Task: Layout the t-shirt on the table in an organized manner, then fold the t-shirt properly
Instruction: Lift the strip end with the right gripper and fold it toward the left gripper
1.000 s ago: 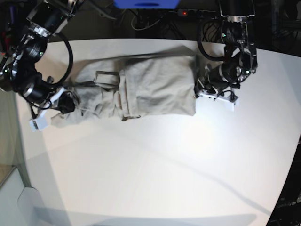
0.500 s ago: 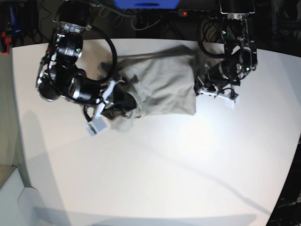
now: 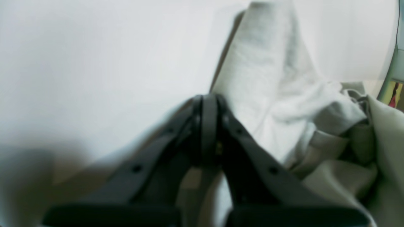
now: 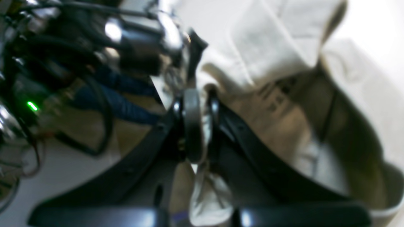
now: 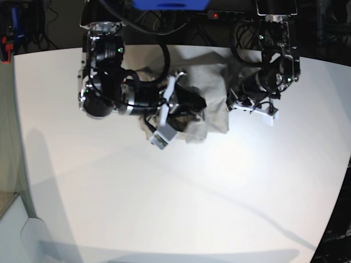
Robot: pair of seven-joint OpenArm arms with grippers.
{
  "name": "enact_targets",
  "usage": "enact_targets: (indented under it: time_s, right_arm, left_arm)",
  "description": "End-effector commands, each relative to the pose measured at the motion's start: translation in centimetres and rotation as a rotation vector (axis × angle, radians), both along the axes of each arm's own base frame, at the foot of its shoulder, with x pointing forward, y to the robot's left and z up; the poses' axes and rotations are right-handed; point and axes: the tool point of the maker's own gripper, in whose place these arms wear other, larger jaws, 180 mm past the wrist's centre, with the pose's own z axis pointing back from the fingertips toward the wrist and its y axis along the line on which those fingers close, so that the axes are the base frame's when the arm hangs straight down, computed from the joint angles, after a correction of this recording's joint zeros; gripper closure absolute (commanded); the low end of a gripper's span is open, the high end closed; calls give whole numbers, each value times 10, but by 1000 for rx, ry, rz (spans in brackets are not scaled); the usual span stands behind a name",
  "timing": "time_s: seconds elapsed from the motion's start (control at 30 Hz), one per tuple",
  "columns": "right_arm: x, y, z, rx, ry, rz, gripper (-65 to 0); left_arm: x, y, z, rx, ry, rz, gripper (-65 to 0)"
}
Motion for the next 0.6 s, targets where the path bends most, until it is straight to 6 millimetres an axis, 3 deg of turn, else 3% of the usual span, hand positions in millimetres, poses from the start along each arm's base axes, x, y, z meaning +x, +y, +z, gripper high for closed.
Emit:
enact_targets:
  time_s: [0.0, 0.13, 0.37, 0.57]
  right_arm:
    - [6, 8, 21, 67, -63, 6, 0]
    - [12, 17, 34, 95, -106, 20, 0]
    - [19, 24, 10, 110, -10, 29, 0]
    - [23, 26, 10, 133, -4, 15, -23]
  left_arm:
    - [-7, 1, -3, 6, 33, -4, -1]
    - [-8, 2, -4, 9, 36, -5, -1]
    - [-13, 2, -7, 7, 46, -4, -1]
    - [-12, 6, -6, 13, 44, 1, -1]
